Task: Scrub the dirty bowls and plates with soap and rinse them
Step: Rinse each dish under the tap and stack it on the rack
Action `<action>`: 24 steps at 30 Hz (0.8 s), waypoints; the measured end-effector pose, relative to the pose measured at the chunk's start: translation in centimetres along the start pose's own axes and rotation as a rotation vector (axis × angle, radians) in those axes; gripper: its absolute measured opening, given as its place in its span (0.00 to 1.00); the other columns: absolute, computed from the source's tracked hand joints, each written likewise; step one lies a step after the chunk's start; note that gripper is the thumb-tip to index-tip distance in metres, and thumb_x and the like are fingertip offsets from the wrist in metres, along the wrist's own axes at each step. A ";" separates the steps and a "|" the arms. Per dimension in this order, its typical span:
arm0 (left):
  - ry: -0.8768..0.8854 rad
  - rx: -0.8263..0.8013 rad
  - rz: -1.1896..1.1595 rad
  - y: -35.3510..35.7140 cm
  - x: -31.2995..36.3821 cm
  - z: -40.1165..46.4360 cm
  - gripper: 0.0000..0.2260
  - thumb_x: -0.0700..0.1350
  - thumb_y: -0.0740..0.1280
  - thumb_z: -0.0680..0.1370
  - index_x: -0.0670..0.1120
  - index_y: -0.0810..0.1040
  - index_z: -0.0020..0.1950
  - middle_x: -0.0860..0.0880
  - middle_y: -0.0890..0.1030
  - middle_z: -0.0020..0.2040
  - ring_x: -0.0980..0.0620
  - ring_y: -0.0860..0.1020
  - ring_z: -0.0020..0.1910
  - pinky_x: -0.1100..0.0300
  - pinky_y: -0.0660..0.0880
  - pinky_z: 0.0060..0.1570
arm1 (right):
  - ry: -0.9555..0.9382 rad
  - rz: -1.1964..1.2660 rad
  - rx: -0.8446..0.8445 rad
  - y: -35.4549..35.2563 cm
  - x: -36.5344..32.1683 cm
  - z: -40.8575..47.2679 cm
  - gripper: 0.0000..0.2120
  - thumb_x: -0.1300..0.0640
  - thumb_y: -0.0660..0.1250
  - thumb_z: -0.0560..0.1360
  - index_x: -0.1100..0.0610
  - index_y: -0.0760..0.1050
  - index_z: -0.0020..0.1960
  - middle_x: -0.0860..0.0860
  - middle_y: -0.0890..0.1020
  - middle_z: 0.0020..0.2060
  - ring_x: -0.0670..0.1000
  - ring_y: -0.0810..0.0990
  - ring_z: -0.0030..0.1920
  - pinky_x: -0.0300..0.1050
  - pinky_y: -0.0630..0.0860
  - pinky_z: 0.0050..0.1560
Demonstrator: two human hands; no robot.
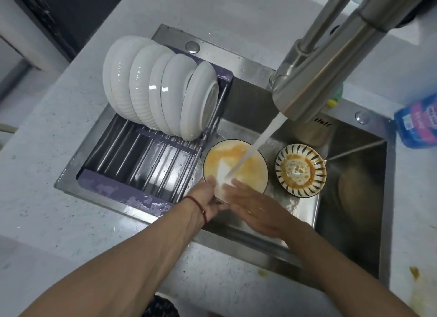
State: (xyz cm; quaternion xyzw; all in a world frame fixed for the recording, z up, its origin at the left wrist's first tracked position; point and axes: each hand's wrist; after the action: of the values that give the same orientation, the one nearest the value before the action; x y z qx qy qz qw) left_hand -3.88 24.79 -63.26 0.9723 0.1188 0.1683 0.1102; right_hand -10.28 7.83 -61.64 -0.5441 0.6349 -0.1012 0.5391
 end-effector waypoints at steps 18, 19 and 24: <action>0.009 0.152 -0.010 1.5 0.8 0.2 0.06 0.42 0.60 0.86 0.45 0.76 0.56 0.43 0.80 0.44 0.44 0.78 0.40 0.50 0.78 0.38 | -0.042 -0.350 0.341 3.2 6.2 -4.0 0.25 0.60 0.74 0.74 0.58 0.76 0.70 0.56 0.75 0.72 0.58 0.72 0.74 0.63 0.72 0.70; 0.015 0.157 -0.008 1.9 0.7 0.3 0.05 0.42 0.61 0.85 0.44 0.77 0.55 0.43 0.79 0.43 0.45 0.78 0.38 0.52 0.77 0.37 | 0.015 -0.402 0.374 3.2 6.4 -3.6 0.25 0.61 0.75 0.73 0.58 0.77 0.70 0.57 0.77 0.71 0.59 0.71 0.74 0.66 0.68 0.73; 0.083 0.136 0.000 3.9 2.1 1.1 0.12 0.47 0.63 0.83 0.43 0.77 0.63 0.42 0.81 0.44 0.44 0.79 0.37 0.56 0.78 0.32 | 0.057 -0.323 0.519 1.4 4.5 0.5 0.32 0.68 0.76 0.67 0.57 0.77 0.71 0.55 0.83 0.61 0.58 0.71 0.68 0.71 0.67 0.72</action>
State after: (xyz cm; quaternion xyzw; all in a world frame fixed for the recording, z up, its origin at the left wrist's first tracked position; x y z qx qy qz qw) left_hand -0.81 21.51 -62.63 0.9697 0.1344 0.2002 0.0387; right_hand -9.94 4.97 -65.47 -0.4793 0.5080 -0.3597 0.6187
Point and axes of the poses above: each hand's wrist, its own z-axis towards the middle knuckle, its own y-axis out of the palm, x = y × z
